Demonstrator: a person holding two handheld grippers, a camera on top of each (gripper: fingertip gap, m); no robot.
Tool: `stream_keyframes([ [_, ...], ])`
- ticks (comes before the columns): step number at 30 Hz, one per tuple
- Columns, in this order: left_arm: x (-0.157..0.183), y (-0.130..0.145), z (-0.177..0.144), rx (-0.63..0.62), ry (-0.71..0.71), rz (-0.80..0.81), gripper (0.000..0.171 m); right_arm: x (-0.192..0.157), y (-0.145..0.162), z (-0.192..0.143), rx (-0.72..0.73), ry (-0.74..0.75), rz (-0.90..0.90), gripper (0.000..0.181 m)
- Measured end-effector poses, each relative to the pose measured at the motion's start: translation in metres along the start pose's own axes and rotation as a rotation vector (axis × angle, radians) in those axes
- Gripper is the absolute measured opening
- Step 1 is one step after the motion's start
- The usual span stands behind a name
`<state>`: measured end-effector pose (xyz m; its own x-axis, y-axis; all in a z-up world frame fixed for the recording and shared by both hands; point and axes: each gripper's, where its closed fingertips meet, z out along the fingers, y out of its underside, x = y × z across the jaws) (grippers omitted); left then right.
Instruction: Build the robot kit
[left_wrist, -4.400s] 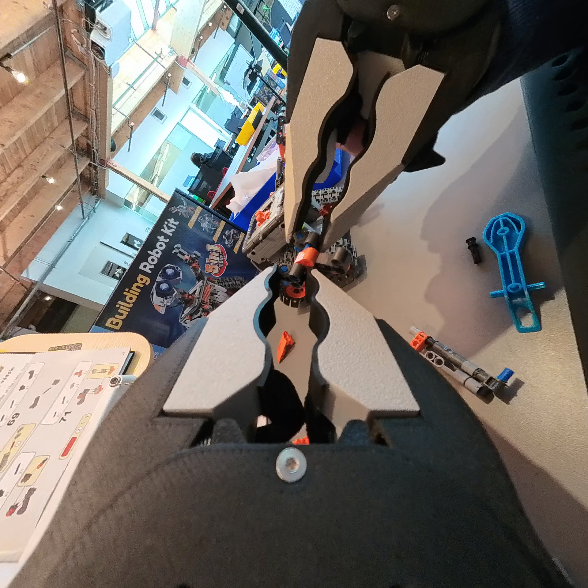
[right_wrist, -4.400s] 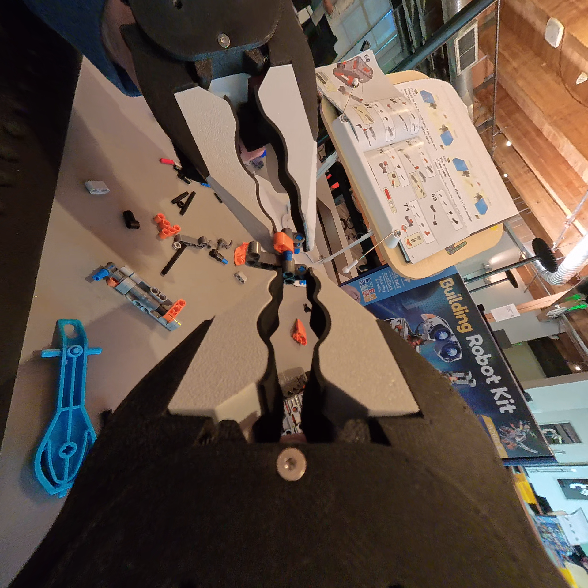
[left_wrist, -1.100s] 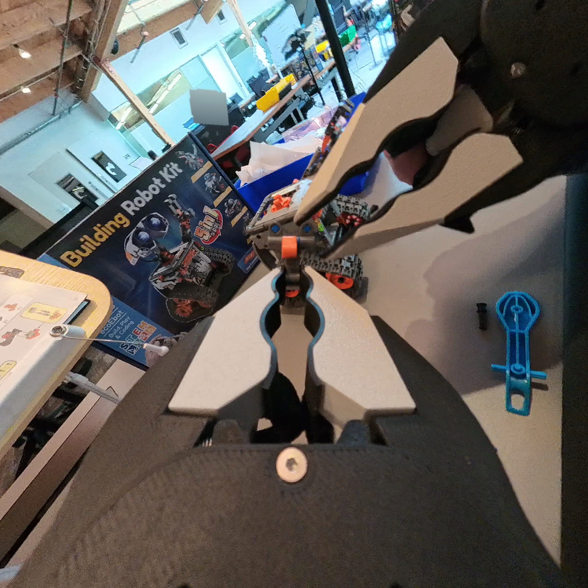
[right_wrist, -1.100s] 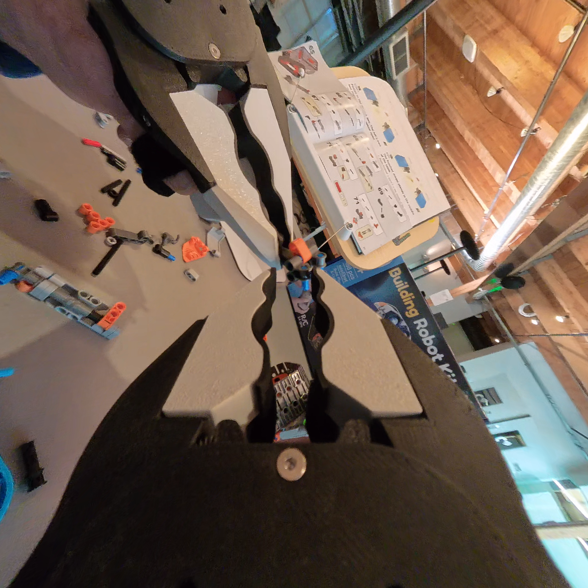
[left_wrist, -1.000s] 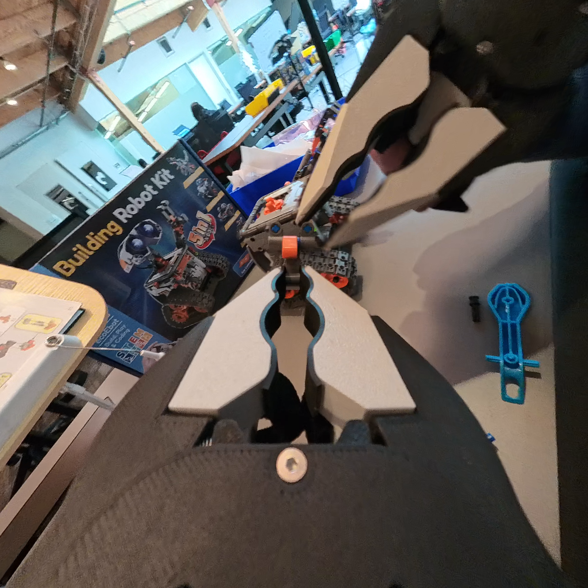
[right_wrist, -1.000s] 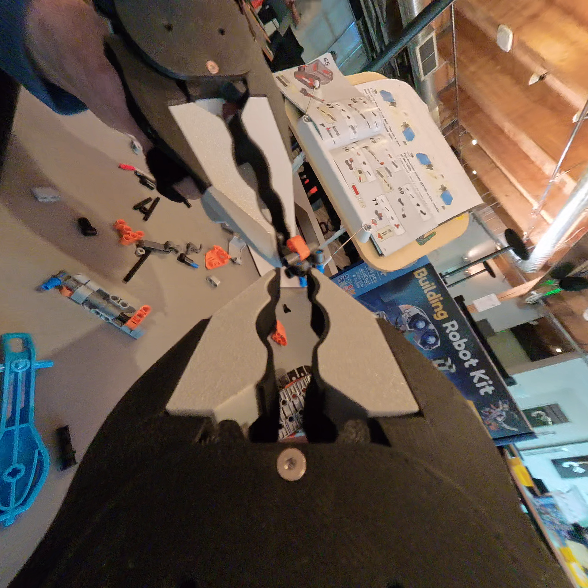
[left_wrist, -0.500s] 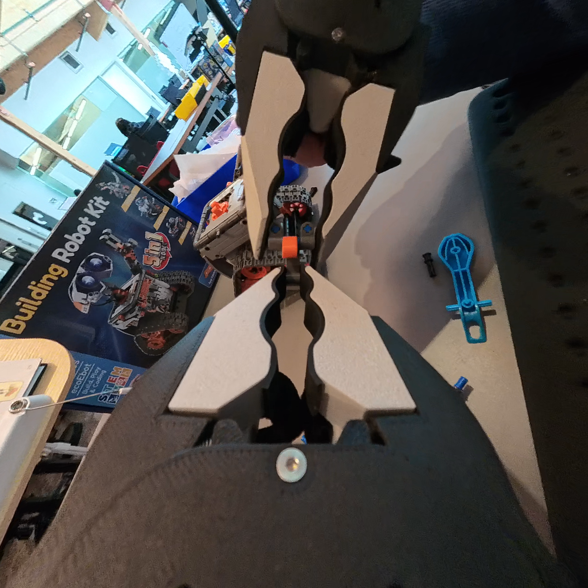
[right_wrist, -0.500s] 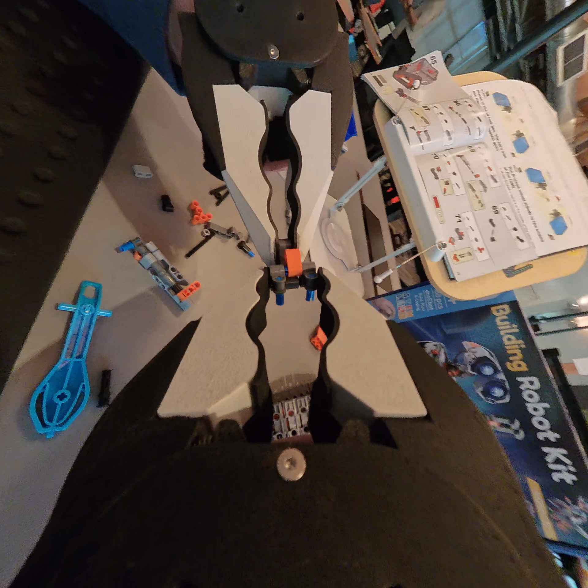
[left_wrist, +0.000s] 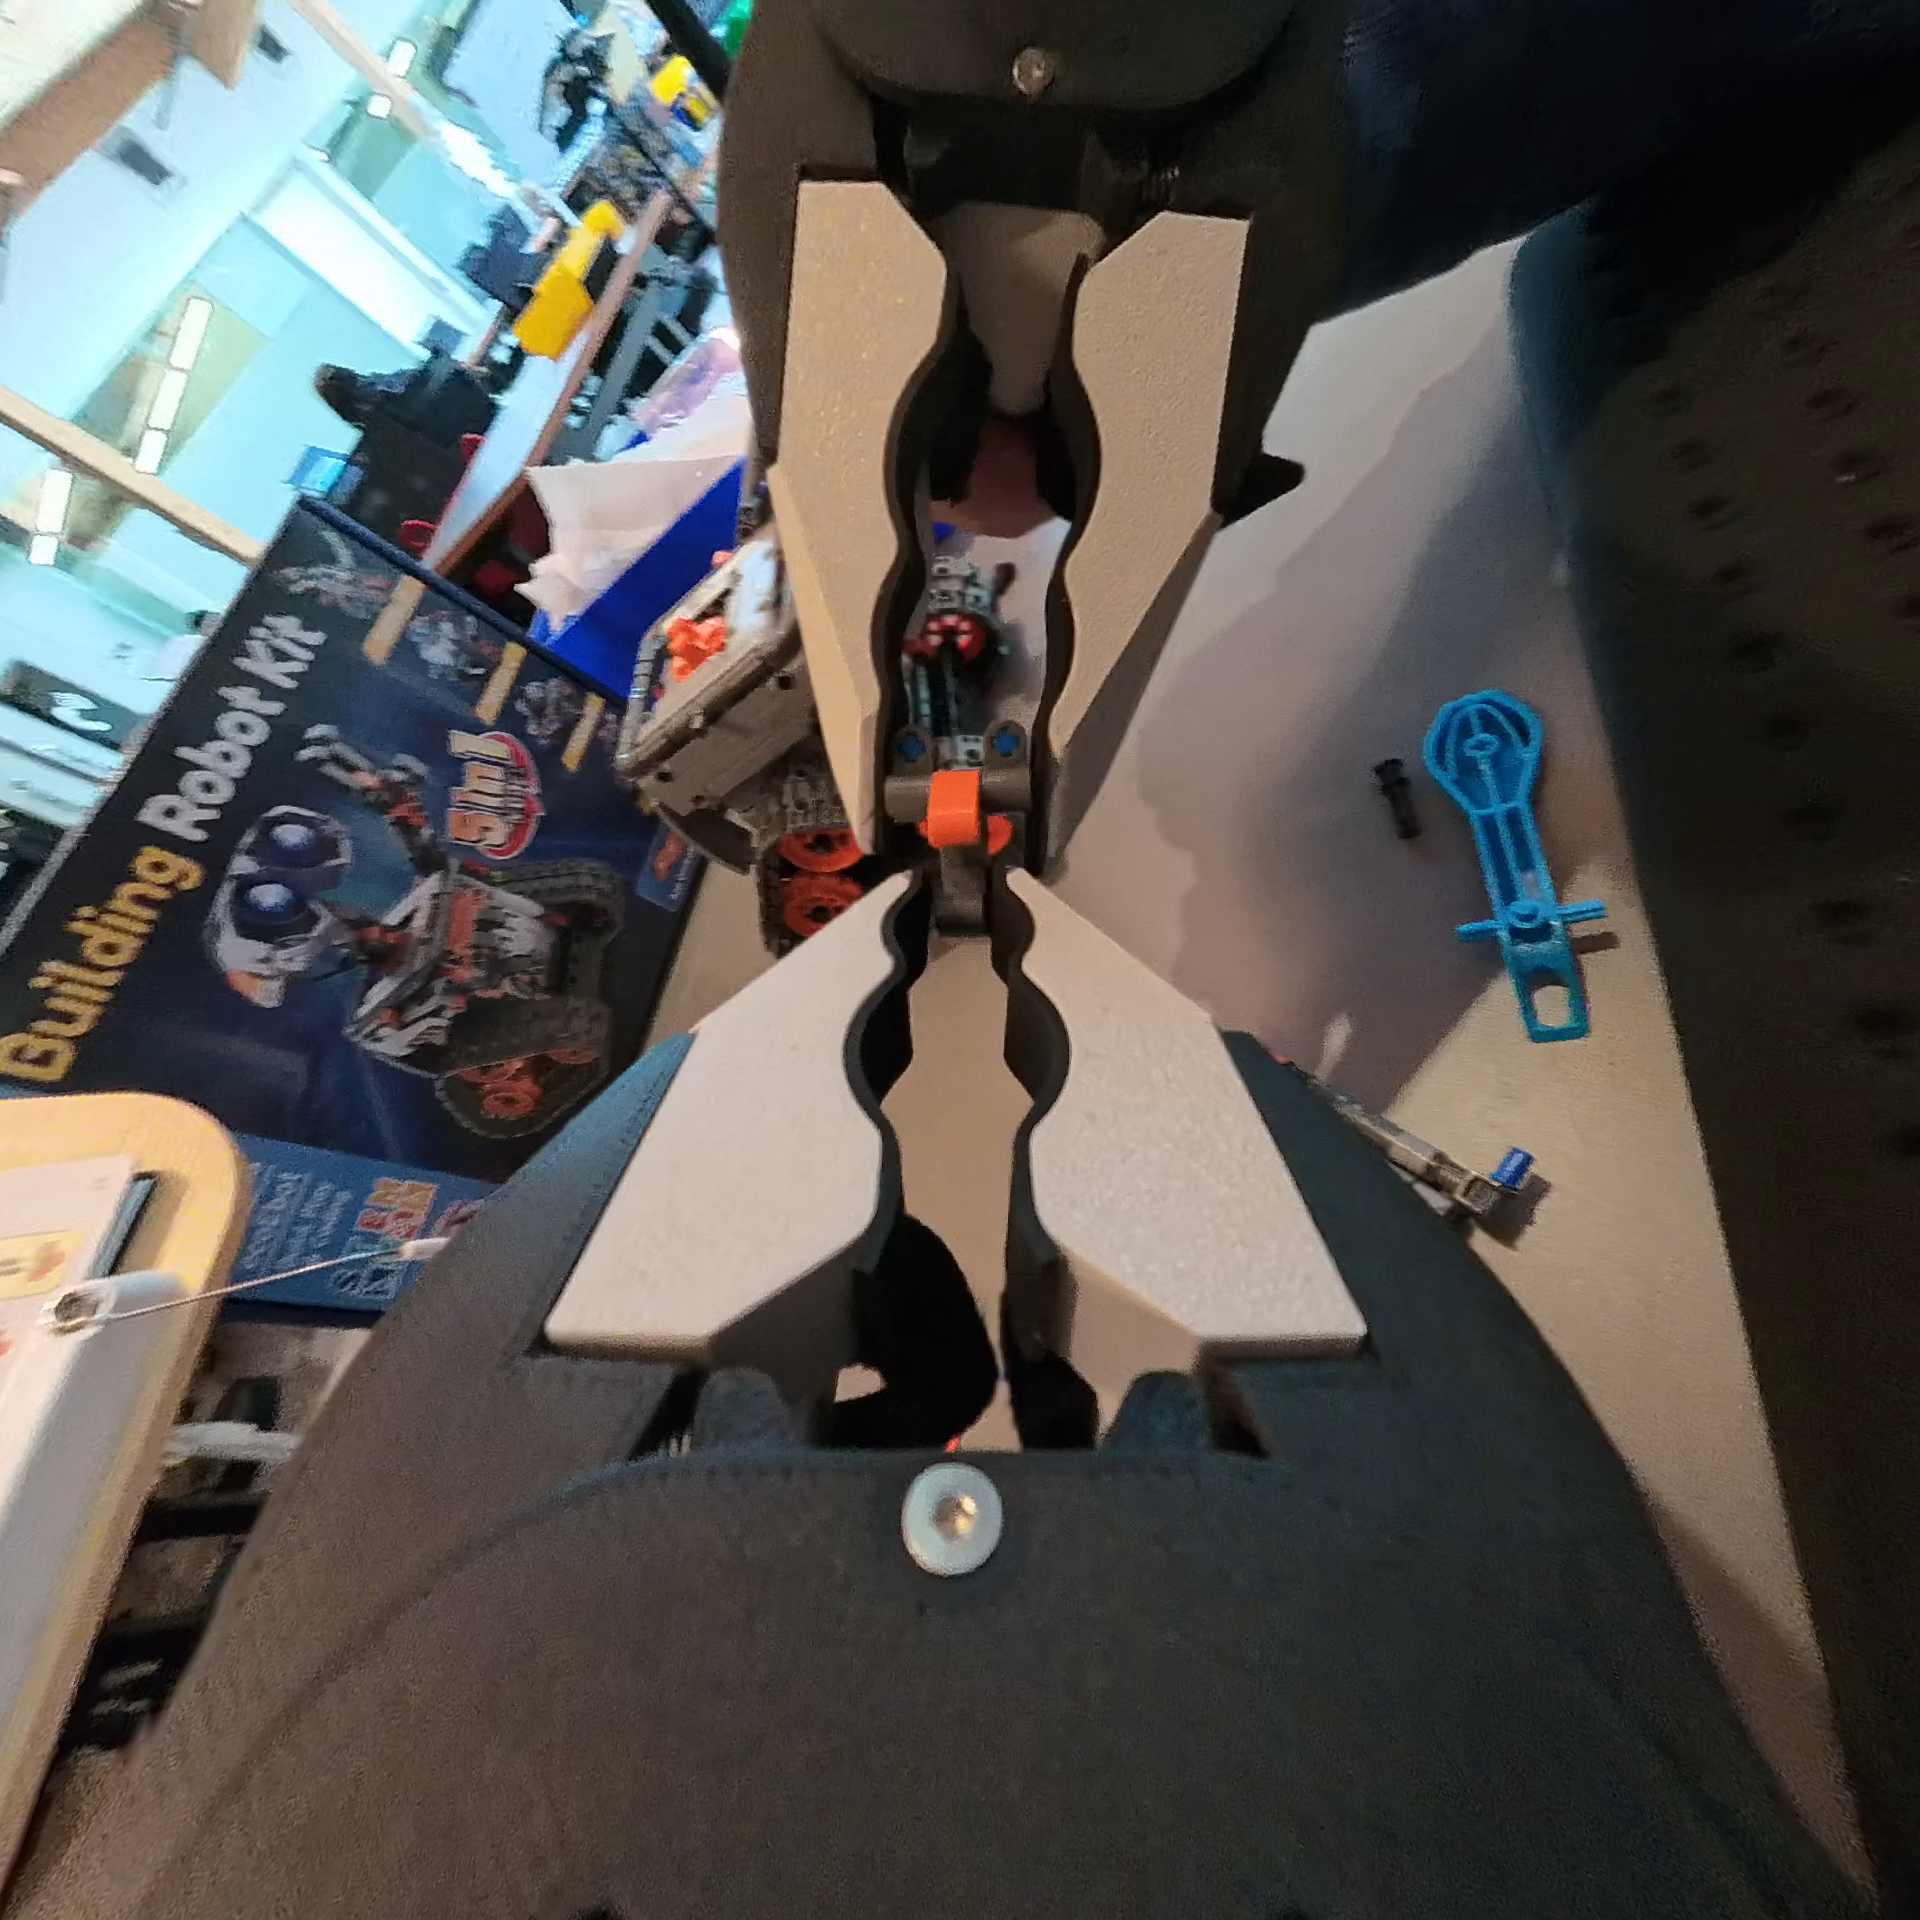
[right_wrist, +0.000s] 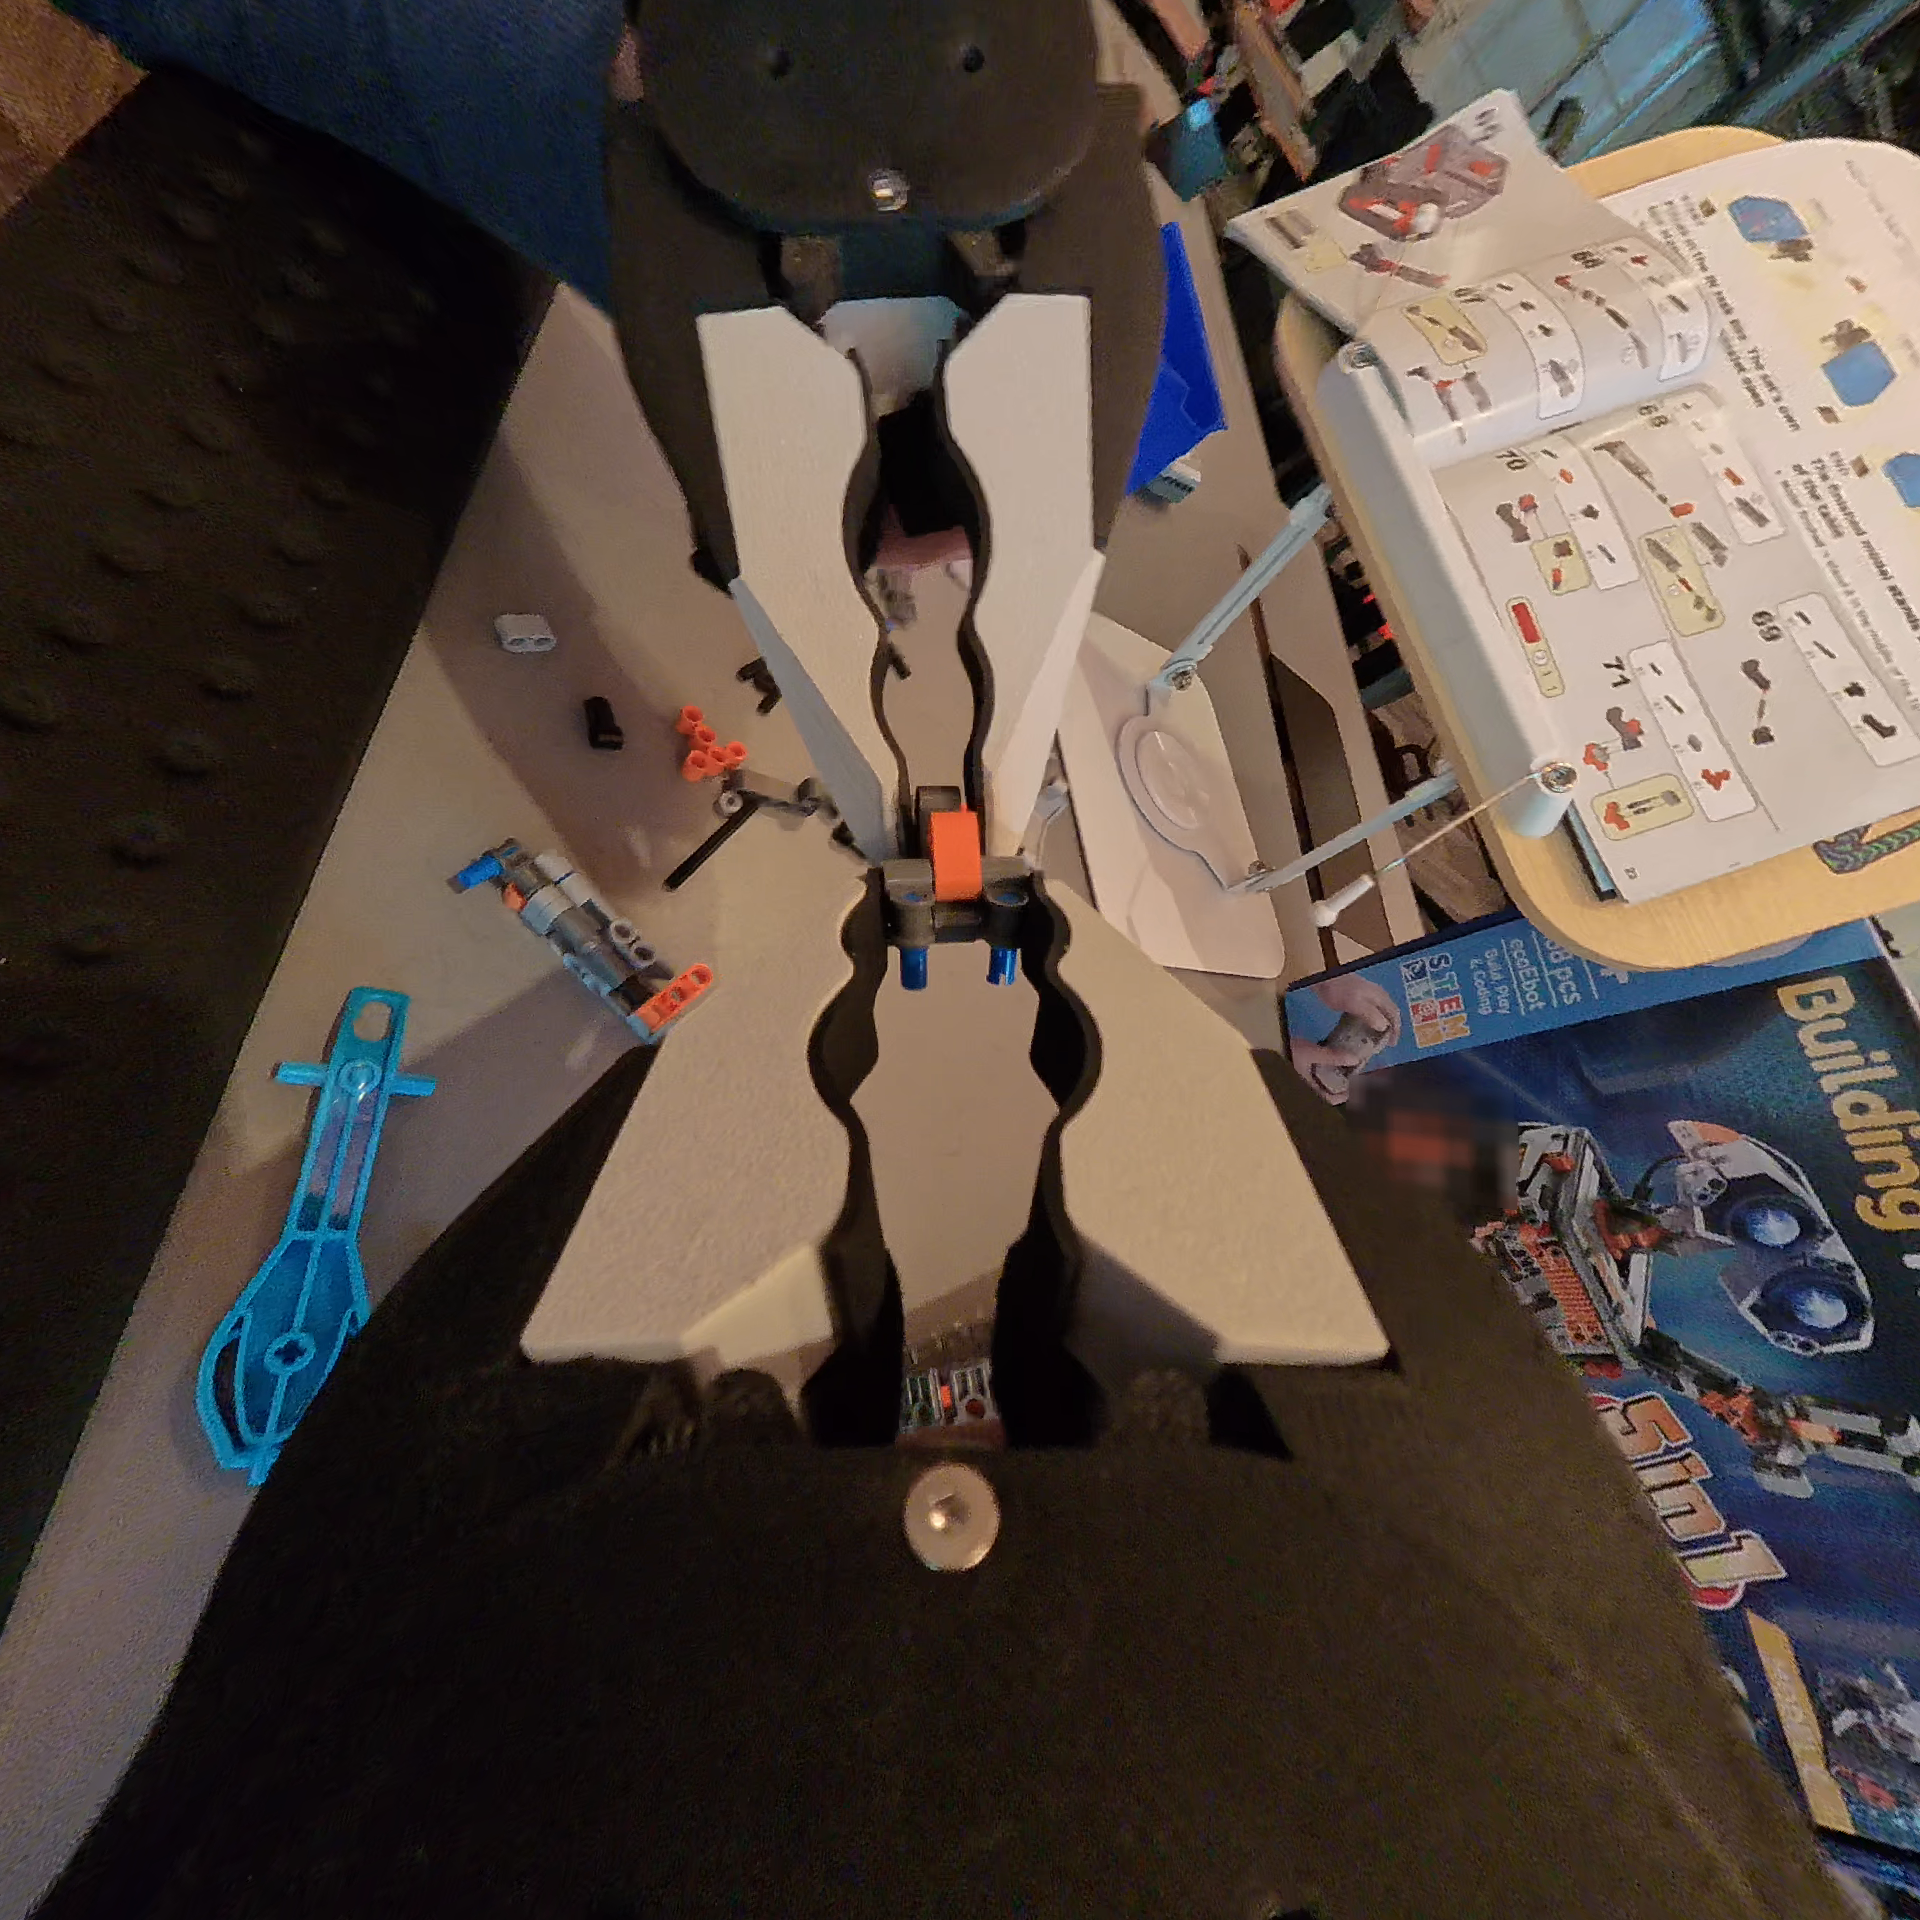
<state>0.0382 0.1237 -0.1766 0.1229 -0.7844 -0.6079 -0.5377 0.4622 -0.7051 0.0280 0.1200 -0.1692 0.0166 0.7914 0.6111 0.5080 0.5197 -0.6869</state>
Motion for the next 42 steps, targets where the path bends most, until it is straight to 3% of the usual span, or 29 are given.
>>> stream_keyframes([
  [4,-0.004,-0.004,-0.001,0.002,-0.047,0.025,0.013,0.002,-0.002,-0.002,0.009,0.002,-0.001,0.024],
  [6,0.001,-0.004,0.000,0.002,-0.026,0.034,0.007,0.000,-0.001,-0.002,0.012,-0.014,0.001,0.025],
  [25,0.028,0.019,0.004,-0.122,0.091,0.099,0.006,-0.031,0.011,0.016,-0.146,-0.110,-0.140,0.023],
  [35,0.001,0.003,-0.007,0.030,0.022,-0.083,0.008,-0.003,-0.007,0.010,0.089,-0.077,0.112,0.024],
  [42,-0.011,0.010,-0.005,0.006,-0.022,-0.132,0.005,0.014,-0.004,0.002,0.110,-0.012,0.154,0.027],
])
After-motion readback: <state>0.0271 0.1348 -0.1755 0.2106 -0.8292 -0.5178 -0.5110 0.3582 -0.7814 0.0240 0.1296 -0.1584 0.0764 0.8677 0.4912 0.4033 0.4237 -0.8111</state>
